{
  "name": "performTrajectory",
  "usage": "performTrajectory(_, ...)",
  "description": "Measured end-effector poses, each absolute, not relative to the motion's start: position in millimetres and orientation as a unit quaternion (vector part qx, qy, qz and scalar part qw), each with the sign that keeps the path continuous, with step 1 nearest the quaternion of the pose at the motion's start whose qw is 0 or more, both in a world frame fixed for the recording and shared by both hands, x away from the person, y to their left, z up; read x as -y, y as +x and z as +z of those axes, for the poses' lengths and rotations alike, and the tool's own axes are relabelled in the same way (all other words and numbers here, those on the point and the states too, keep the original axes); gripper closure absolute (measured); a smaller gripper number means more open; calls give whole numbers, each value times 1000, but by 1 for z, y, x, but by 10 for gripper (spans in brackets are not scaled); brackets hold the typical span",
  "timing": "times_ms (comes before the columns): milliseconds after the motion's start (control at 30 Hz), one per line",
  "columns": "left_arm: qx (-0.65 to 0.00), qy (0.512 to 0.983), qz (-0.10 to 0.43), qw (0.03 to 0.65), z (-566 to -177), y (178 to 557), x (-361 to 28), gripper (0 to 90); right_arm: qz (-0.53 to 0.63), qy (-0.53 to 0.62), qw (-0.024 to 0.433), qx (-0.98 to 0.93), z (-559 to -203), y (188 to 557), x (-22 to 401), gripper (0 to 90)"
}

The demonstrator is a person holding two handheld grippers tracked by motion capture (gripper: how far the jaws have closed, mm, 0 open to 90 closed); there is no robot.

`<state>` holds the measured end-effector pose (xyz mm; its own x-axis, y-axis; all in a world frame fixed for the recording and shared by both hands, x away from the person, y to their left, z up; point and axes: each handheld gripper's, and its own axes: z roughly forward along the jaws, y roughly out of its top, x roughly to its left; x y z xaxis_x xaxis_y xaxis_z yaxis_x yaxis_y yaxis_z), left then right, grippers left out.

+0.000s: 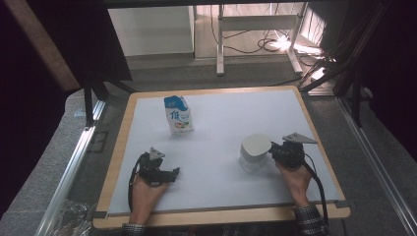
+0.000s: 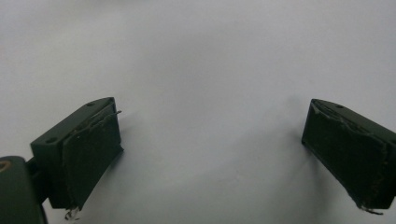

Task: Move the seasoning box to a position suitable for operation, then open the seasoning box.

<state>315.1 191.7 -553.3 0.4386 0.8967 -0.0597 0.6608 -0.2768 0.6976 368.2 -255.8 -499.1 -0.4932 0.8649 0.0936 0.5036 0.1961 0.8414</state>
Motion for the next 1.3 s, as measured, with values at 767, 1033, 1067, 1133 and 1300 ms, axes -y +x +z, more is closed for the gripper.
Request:
performTrajectory(767,-500,779,176,335,-553,315,-192,42,444,433,156,-769,-488,360,272,653)
performTrajectory(1033,-499,780,176,334,-553,315,-192,42,429,421,142,-786,-483,354,279,652)
performTrajectory(1067,-499,779,177,334,-553,315,-192,42,430,414,147,-788,-482,352,279,650)
performTrajectory(1133,-499,779,177,334,-553,315,-192,42,425,407,154,-794,-479,350,279,650)
performTrajectory(1300,-500,779,177,334,-553,315,-192,42,420,401,159,-798,-473,347,280,662)
